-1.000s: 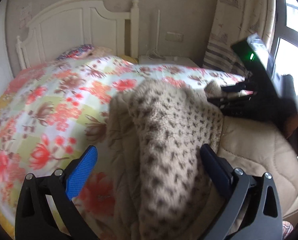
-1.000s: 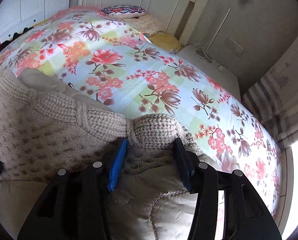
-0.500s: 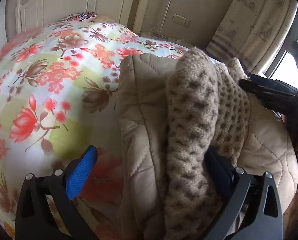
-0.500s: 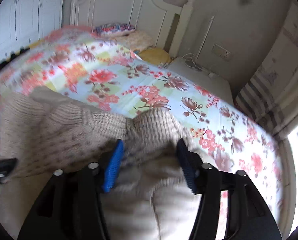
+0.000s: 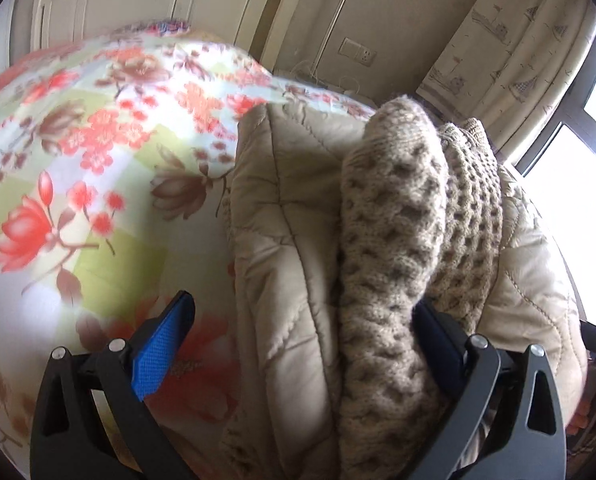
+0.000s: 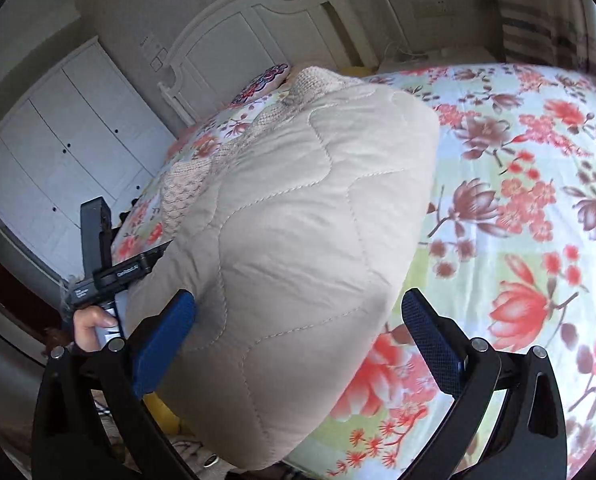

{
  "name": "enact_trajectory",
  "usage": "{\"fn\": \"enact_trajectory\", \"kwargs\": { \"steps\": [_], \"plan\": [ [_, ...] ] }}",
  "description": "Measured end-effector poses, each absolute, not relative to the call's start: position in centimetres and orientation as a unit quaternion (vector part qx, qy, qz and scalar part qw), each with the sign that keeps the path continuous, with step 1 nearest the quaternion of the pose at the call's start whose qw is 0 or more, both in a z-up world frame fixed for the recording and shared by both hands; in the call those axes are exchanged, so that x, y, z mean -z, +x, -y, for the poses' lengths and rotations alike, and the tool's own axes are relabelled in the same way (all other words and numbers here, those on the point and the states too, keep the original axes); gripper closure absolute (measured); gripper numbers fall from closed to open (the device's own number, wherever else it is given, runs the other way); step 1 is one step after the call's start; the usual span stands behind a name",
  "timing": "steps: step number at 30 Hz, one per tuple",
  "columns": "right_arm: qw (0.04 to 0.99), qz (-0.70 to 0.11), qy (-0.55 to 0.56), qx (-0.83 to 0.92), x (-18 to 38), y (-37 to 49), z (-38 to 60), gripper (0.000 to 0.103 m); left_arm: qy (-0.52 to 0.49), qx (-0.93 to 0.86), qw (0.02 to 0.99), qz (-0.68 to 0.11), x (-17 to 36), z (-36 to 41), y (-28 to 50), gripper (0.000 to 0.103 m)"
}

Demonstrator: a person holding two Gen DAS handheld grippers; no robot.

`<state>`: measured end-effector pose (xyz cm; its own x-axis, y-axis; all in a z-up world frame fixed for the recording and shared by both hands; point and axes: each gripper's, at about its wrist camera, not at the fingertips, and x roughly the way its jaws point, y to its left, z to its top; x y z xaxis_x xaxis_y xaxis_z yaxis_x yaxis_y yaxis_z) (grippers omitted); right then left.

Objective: Fold large clothes

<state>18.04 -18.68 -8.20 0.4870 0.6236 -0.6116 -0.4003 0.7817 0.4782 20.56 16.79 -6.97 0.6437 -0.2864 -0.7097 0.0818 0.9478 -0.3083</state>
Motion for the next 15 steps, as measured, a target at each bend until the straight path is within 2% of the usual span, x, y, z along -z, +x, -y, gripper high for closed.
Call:
{"fn": "enact_trajectory", "kwargs": {
  "steps": [2, 4, 11, 15],
  "plan": [
    [0.871, -0.378, 0.095, -0.299, 7.5, 17.7, 17.0, 0.006, -0.122, 0.095, 0.902, -0.403, 7.0, -16.1, 20.9, 0.002],
    [0.89, -0.355, 0.064, -0.28, 6.6, 17.7, 15.8, 0.012, -0.119, 0.092, 0.906, -0.396, 7.0, -15.3, 21.7, 0.002],
    [0.91, -0.346, 0.039, -0.224, 5.4, 20.9, 17.0, 0.017, -0.125, 0.105, 0.91, -0.382, 7.1, -12.7, 26.8, 0.002],
    [0.934, -0.31, -0.011, -0.176, 1.7, 21.8, 16.9, 0.019, -0.12, 0.107, 0.912, -0.378, 7.0, -10.6, 29.4, 0.002]
  ]
}}
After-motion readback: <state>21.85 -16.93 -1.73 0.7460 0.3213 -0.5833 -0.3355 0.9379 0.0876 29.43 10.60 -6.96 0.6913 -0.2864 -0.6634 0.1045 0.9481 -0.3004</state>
